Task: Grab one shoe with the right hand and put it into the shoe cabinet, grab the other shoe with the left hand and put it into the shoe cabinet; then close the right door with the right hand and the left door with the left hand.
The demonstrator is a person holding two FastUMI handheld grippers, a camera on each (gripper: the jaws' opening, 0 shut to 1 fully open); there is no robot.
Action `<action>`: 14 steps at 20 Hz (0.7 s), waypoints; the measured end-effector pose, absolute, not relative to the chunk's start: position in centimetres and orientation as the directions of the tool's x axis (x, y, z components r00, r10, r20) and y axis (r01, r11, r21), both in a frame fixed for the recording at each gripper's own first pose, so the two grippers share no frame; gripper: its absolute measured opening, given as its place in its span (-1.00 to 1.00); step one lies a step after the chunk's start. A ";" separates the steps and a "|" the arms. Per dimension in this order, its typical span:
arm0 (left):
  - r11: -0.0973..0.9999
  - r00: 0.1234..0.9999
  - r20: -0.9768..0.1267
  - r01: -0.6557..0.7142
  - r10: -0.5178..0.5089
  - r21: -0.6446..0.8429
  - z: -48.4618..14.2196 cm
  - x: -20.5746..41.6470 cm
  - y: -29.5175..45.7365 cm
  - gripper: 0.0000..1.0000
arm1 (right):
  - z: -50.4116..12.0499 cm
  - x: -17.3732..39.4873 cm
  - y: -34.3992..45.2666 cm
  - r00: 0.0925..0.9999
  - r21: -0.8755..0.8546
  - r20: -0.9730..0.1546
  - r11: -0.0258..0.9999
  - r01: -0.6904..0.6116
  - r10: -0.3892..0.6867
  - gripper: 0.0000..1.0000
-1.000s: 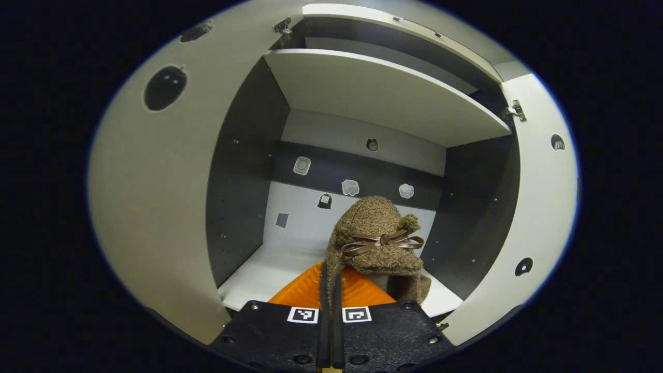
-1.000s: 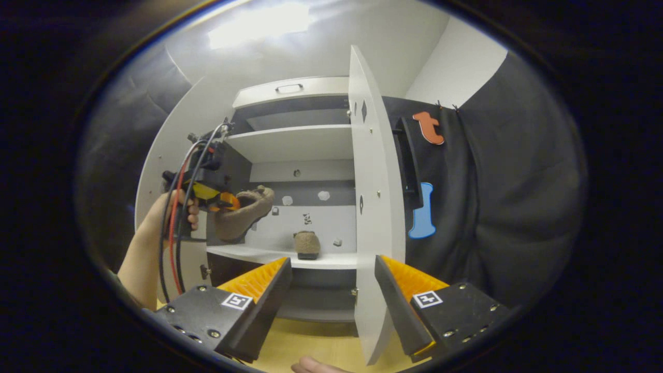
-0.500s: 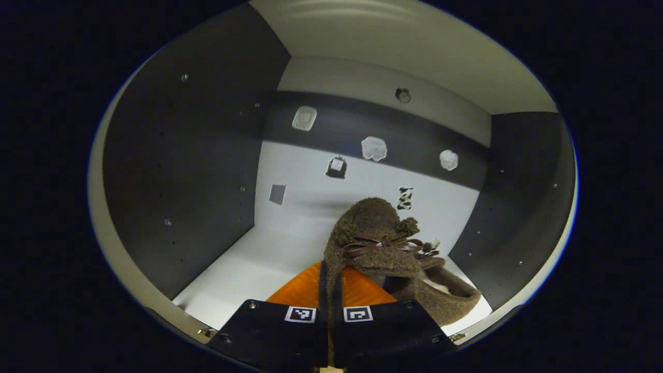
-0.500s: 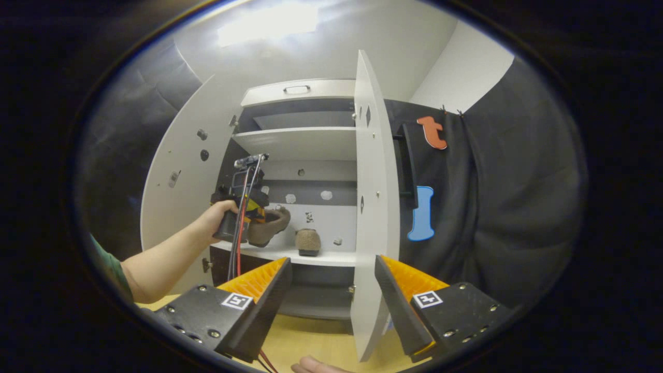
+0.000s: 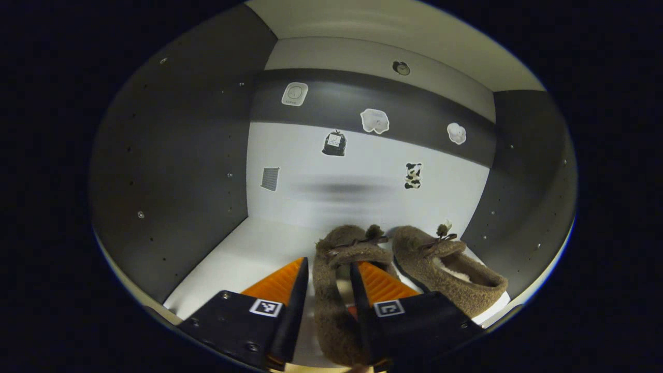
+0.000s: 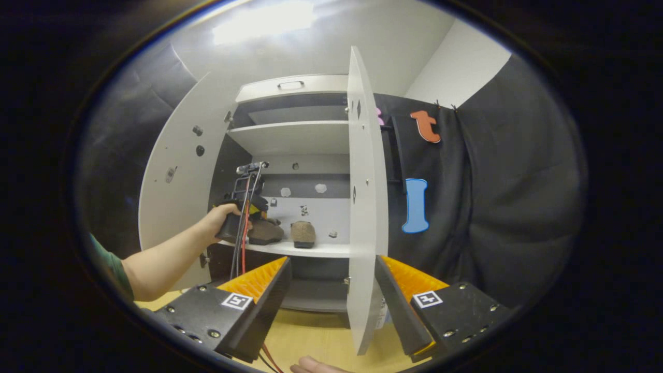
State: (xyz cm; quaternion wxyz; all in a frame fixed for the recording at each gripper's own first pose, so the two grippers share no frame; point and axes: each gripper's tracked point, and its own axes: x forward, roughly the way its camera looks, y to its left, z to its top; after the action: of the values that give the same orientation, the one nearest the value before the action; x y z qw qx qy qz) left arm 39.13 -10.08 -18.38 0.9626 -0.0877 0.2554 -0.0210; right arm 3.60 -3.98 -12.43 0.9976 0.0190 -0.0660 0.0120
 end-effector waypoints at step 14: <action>0.983 0.967 -0.210 0.118 -0.146 -0.137 -11.3 26.0 -10.5 0.69 | -12.4 3.9 -2.7 0.986 0.093 0.169 0.996 -0.003 -0.013 0.94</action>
State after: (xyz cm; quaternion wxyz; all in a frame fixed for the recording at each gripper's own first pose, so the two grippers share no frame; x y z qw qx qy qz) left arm 26.00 -10.49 -11.32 0.9897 -0.0619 0.1102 -0.0666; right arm 3.90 -2.69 -12.37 0.9953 0.0466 -0.0848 -0.0025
